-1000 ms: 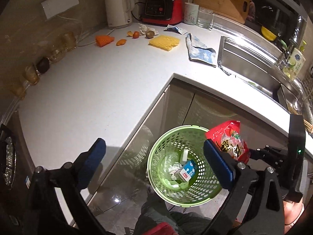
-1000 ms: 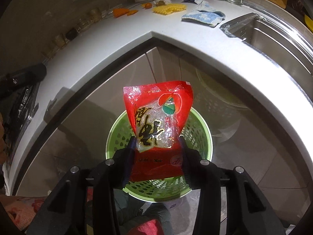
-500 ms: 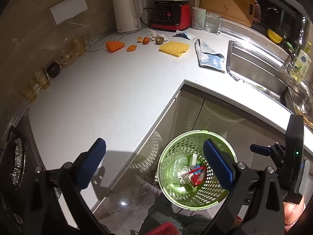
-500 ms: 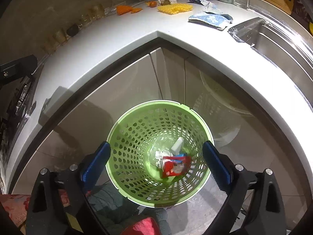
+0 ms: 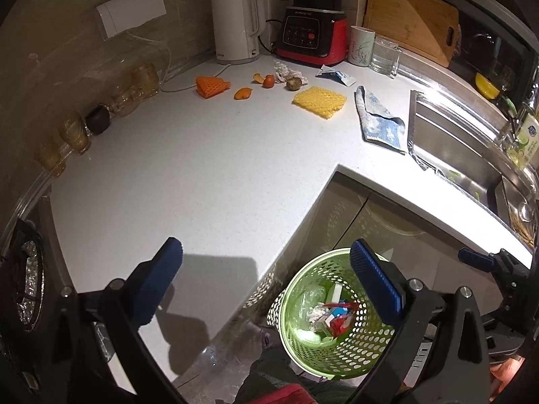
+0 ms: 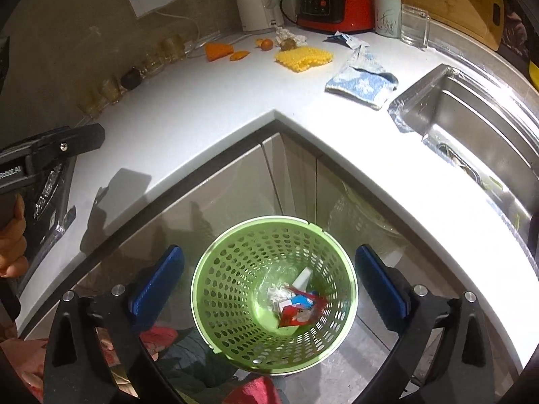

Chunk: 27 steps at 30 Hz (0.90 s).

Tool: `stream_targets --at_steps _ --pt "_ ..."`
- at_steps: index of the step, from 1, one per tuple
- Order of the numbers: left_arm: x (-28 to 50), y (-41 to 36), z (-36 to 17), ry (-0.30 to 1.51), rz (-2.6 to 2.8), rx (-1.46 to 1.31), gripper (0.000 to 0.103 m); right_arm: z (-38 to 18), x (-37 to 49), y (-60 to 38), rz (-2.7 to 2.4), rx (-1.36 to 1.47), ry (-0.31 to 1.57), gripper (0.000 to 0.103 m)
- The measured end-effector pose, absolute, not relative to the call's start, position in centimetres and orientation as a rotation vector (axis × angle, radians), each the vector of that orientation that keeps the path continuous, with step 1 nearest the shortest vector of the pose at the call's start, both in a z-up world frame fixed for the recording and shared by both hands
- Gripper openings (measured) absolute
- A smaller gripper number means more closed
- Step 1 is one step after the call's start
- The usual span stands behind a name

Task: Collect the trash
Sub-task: 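Grasp the orange foam mesh with the left tool while the right tool grasps the yellow foam mesh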

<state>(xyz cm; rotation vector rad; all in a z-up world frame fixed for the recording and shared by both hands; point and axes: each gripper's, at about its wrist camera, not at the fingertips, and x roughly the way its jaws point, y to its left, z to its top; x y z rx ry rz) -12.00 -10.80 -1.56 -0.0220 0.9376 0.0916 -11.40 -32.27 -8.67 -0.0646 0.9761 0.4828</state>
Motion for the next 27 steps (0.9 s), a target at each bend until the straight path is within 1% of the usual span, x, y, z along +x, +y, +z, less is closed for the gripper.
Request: stream_targets --at_steps 7,13,18,27 --pt "-6.7 -7.6 -0.7 0.907 0.114 0.0 0.095 -5.2 -7.1 -30.1 0.485 -0.071 0.906 0.101" --pt "0.4 -3.7 -1.3 0.881 0.102 0.026 0.095 -3.8 -1.2 -27.1 0.494 -0.067 0.876 0.101" --pt "6.8 -0.4 -2.4 0.867 0.087 0.019 0.095 -4.3 4.8 -24.6 0.494 -0.042 0.897 0.101" --pt "17.7 4.6 -5.9 0.899 0.099 -0.058 0.095 -6.4 14.4 -22.7 0.412 -0.017 0.949 0.101"
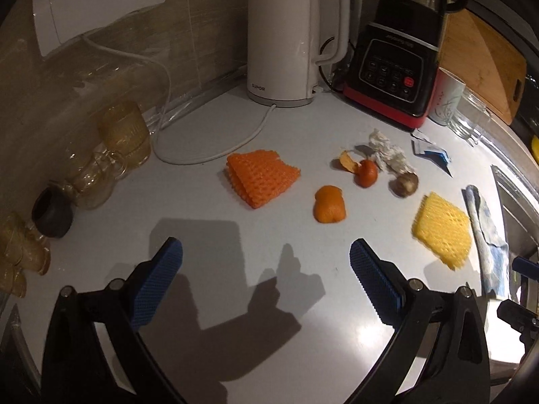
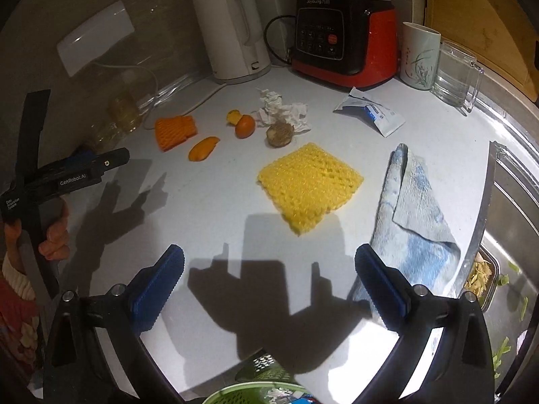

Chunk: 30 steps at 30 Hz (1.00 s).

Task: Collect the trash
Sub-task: 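Grasp the orange foam mesh with the left tool while the right tool grasps the yellow foam mesh, then carry the orange mesh in the left tool and yellow mesh in the right tool over the basket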

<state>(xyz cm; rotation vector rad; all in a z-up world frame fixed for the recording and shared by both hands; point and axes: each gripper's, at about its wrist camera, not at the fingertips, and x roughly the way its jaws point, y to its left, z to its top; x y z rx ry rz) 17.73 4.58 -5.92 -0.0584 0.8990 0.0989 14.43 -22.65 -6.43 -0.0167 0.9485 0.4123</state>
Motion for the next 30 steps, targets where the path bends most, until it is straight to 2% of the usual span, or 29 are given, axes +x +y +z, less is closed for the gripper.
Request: stream_targets --at_steps 8,15,16,18,20,22,25,26,30 --pt "25.4 6.5 -9.2 0.944 0.143 -0.089 0.095 -8.4 19.4 -22.1 0.347 -0.004 0.982 0.101" --pt "28.7 6.4 -10.9 0.976 0.184 -0.047 0.093 -10.0 21.6 -22.1 0.323 0.006 1.013 0.101" --pt "28.9 6.3 -11.1 0.977 0.187 -0.039 0.091 -10.2 21.8 -22.1 0.321 0.009 1.018 0.101" --pt "29.3 6.1 -11.5 0.992 0.188 -0.027 0.075 -10.4 22.1 -22.2 0.318 0.01 1.024 0.101" --pt "29.6 6.2 -11.9 1.01 0.19 -0.032 0.064 -10.6 22.2 -22.3 0.314 0.008 1.026 0.101" --pt "29.7 6.4 -11.9 0.998 0.182 -0.048 0.056 -10.8 22.4 -22.5 0.317 0.01 1.029 0.101" --pt "29.5 6.1 -11.6 0.973 0.167 -0.047 0.038 -11.0 22.7 -22.5 0.328 -0.002 1.034 0.101" --pt "29.3 6.1 -11.3 0.964 0.163 -0.046 0.027 -11.0 22.9 -22.5 0.333 -0.007 1.034 0.101" --pt "28.5 6.4 -10.0 0.945 0.149 -0.062 0.026 -11.5 24.0 -22.1 0.367 -0.022 1.043 0.101"
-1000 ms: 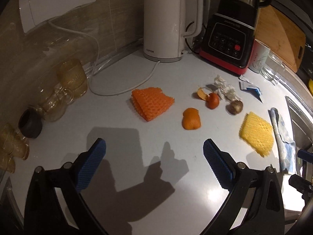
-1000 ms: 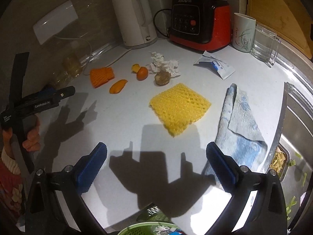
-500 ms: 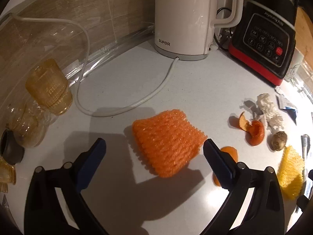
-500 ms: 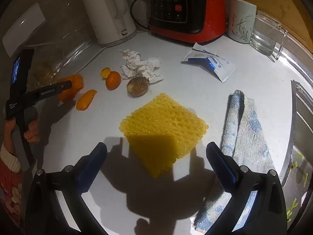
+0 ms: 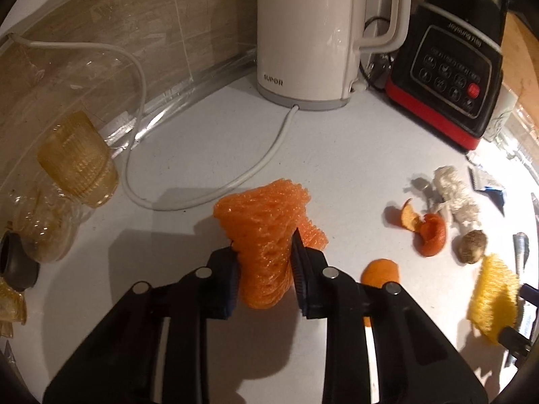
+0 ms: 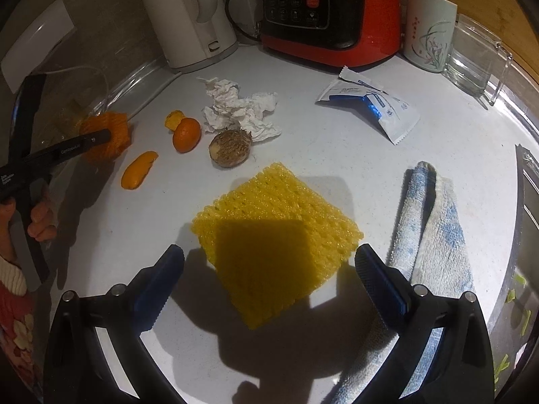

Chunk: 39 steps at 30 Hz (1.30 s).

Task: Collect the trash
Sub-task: 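Carry the orange mesh in the left tool and yellow mesh in the right tool over the basket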

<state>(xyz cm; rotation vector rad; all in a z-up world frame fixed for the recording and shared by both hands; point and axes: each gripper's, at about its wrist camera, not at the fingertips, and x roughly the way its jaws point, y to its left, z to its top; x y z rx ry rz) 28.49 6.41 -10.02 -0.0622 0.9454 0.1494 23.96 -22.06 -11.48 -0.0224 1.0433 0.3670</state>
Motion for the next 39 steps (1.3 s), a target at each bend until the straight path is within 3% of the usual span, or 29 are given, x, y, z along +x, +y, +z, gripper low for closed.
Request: stream_targets --at_steps 7,10,13,15,18,28,39 --pt "24.1 5.8 -6.8 0.883 0.099 -0.078 0.026 -12.7 25.2 -19.9 0.405 -0.165 1.046 0.1" --pt "22.3 5.4 -6.0 0.877 0.077 -0.095 0.026 -12.8 25.1 -19.2 0.419 -0.229 1.023 0.093" --pt "20.7 4.7 -5.6 0.876 0.067 -0.099 0.026 -12.5 24.9 -19.2 0.446 -0.218 1.013 0.073" --pt "19.3 4.0 -5.4 0.879 0.062 -0.101 0.026 -12.3 24.8 -19.5 0.476 -0.188 1.016 0.049" --pt "18.1 3.2 -5.1 0.884 0.051 -0.105 0.026 -11.9 24.3 -19.4 0.497 -0.178 1.011 0.027" --pt "12.5 -0.7 -4.1 0.893 -0.011 -0.104 0.026 -9.5 19.6 -21.9 0.52 -0.093 0.973 0.022" --pt "2.4 -8.5 -2.4 0.911 -0.147 -0.043 0.027 -6.1 6.0 -28.0 0.518 -0.069 0.929 0.022"
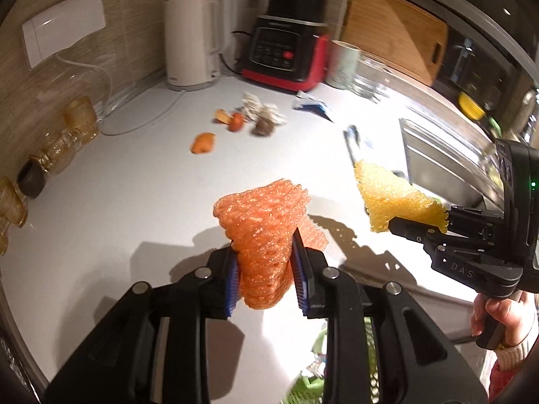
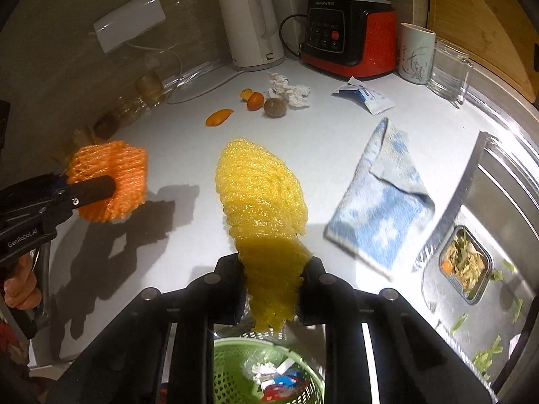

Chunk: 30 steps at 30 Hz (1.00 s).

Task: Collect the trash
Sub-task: 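Carry the orange mesh in the left tool and yellow mesh in the right tool over the basket, then open the left tool over the basket while the right tool releases the yellow mesh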

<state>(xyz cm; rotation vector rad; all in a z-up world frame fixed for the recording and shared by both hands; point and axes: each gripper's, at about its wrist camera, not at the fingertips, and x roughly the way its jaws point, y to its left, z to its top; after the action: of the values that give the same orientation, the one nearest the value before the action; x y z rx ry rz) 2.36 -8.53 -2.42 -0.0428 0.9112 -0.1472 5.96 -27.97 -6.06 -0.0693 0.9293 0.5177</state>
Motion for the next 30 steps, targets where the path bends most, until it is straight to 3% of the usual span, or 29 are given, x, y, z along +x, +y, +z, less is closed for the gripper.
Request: stream_targets --at_steps 12,25,28,29,30 --pt "-10.2 -16.9 -4.8 1.011 -0.231 0.011 0.027 -7.0 -8.4 -34.8 0.525 -0.025 0.969 0.022" --pt "-15.6 -20.2 -7.6 1.086 -0.241 0.033 0.028 -8.4 -14.5 -37.4 0.528 -0.035 1.008 0.024" --pt "-15.5 -20.4 -9.0 1.119 -0.251 0.022 0.034 -8.5 -15.0 -37.6 0.523 -0.037 1.011 0.024" --pt "-15.5 -20.5 -9.7 1.134 -0.255 0.02 0.041 -8.6 -15.1 -37.7 0.521 -0.037 1.011 0.024" --pt "-15.4 -20.6 -10.5 1.158 -0.266 0.017 0.055 -8.7 -15.2 -37.8 0.517 -0.036 1.014 0.024"
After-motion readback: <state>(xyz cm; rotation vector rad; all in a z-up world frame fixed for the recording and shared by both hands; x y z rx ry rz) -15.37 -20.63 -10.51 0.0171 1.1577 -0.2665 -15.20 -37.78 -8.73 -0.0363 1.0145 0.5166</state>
